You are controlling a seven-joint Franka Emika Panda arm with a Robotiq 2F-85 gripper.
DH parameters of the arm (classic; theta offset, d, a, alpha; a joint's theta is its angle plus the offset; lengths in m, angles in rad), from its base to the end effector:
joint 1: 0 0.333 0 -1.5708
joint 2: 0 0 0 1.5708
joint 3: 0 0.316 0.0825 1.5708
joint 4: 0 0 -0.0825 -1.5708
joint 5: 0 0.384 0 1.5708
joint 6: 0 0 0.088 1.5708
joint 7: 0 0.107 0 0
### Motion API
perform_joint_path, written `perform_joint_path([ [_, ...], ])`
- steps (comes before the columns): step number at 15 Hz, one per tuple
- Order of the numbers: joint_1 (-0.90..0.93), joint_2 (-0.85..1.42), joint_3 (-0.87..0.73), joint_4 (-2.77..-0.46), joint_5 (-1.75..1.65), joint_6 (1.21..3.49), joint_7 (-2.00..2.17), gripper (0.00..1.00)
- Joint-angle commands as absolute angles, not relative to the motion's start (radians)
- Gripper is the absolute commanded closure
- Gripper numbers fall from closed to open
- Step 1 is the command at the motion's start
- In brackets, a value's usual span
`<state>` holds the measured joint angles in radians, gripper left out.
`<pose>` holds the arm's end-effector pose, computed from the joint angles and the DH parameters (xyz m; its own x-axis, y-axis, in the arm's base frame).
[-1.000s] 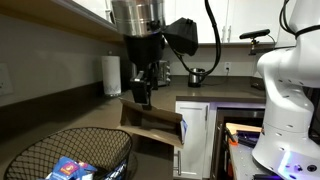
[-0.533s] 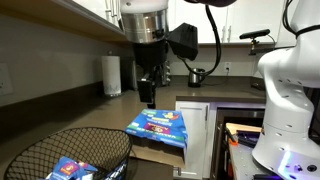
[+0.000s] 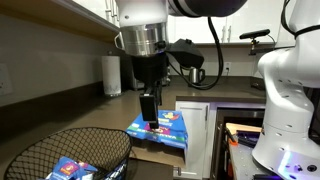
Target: Place the blue box upright to the right of the counter
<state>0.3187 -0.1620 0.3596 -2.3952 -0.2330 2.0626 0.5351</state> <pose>0.3611 0.2750 0.3638 0.9664 0.2526 -0.0482 0.2551 -0.9184 0.3024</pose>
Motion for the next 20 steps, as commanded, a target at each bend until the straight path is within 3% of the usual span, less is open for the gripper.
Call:
perform_joint_path([
  [1,0.32,-0.128,0.356,-2.41,-0.155,2.102,0.438,0.01],
  [20,0.316,0.082,0.263,-2.364,-0.589,2.129,0.674,0.02],
])
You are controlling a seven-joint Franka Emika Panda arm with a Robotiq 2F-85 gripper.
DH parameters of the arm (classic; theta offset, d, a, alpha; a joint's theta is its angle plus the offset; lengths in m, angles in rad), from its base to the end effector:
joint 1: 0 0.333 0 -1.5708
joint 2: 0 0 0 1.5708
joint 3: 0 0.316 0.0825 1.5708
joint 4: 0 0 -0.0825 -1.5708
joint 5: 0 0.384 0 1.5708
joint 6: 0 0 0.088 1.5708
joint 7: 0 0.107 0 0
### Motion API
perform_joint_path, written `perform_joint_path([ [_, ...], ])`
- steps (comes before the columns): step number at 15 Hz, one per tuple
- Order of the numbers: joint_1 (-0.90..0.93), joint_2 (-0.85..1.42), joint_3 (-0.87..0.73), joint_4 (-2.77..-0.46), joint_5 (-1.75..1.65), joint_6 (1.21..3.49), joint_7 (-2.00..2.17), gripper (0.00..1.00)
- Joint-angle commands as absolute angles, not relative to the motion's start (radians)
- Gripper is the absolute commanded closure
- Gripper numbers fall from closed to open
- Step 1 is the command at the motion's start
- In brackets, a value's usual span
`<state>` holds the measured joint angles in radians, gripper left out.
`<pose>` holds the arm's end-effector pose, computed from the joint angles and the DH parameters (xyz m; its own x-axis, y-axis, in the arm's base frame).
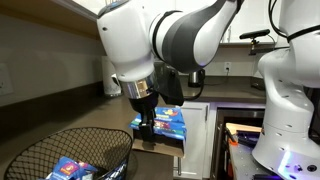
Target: Place the blue box upright to the right of the counter
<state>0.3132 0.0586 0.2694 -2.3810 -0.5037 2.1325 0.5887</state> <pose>0.4017 0.2402 0.2793 0.9471 0.2993 -0.1161 0.3193 -0.8410 0.4367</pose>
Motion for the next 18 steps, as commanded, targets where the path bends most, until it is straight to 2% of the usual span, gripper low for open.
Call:
perform_joint_path([
  [1,0.318,0.086,0.261,-2.361,-0.62,2.122,0.702,0.06],
  [3,0.322,0.092,0.26,-2.358,-0.679,2.105,0.757,0.13],
  [4,0.324,0.093,0.26,-2.357,-0.699,2.097,0.781,0.35],
  [6,0.326,0.092,0.262,-2.357,-0.733,2.08,0.821,0.4],
  [7,0.33,0.091,0.266,-2.361,-0.741,2.072,0.841,0.45],
  [15,0.319,-0.035,0.28,-2.399,-0.647,2.0,0.786,0.98],
  [18,0.303,-0.115,0.269,-2.408,-0.595,1.996,0.715,1.0],
])
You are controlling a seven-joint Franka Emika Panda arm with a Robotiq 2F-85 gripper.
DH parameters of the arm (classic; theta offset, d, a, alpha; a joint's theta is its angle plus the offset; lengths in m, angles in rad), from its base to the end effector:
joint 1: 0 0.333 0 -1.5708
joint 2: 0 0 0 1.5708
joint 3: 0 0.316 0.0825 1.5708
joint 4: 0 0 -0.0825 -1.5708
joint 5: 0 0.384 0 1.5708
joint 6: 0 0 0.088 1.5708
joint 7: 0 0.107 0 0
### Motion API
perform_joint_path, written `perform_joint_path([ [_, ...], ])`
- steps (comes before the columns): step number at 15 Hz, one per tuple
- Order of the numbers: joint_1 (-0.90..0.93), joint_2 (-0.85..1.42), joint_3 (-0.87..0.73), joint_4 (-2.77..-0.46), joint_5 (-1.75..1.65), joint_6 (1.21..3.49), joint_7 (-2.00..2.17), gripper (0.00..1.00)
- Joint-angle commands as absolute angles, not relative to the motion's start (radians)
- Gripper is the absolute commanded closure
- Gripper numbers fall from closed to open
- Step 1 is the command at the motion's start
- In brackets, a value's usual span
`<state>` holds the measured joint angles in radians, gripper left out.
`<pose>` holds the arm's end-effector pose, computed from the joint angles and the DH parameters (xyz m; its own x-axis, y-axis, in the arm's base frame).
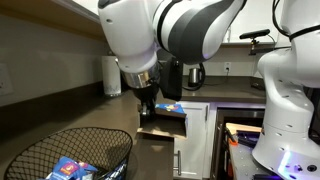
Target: Place the blue box upright to the right of the counter
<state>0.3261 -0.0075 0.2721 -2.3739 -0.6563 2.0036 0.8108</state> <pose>0.4017 0.2292 0.3105 0.9819 0.1877 0.0236 0.1367 -0.7904 0.5972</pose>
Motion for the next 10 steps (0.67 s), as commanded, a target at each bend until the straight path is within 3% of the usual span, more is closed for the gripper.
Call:
perform_joint_path([
  [1,0.294,-0.142,0.262,-2.409,-0.576,2.0,0.676,1.0],
  [10,0.184,-0.32,0.16,-2.381,-0.387,1.994,0.304,0.99],
])
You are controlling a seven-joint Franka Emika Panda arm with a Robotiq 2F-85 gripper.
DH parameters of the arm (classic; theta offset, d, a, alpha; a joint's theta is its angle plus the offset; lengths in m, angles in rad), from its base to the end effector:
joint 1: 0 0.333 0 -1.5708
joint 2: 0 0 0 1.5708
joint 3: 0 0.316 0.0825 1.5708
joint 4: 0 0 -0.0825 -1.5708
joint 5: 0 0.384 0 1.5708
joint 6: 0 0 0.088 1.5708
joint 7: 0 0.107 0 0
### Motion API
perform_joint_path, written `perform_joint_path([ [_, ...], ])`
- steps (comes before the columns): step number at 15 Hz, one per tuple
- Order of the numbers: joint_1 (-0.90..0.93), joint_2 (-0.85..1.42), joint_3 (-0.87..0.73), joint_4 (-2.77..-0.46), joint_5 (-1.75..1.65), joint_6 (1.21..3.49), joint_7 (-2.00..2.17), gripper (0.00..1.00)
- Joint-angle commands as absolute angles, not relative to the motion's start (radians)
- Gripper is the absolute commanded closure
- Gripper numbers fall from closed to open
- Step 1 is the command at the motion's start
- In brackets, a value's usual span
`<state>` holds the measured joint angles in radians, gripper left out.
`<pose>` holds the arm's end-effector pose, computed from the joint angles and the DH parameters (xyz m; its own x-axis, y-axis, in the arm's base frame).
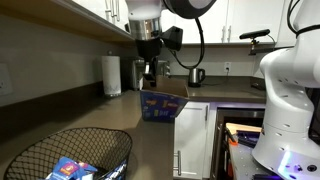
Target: Place the blue box upright to the right of the counter
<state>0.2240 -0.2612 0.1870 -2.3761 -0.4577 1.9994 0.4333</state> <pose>0.4208 0.1556 0.4196 0.9808 0.1930 0.0267 0.1605 -0.8784 0.4501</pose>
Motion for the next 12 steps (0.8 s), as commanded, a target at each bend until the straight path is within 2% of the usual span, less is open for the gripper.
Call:
perform_joint_path([
  [1,0.171,-0.329,0.145,-2.373,-0.367,1.991,0.269,0.99],
  [12,0.066,-0.298,0.025,-2.24,-0.206,1.945,0.057,0.99],
])
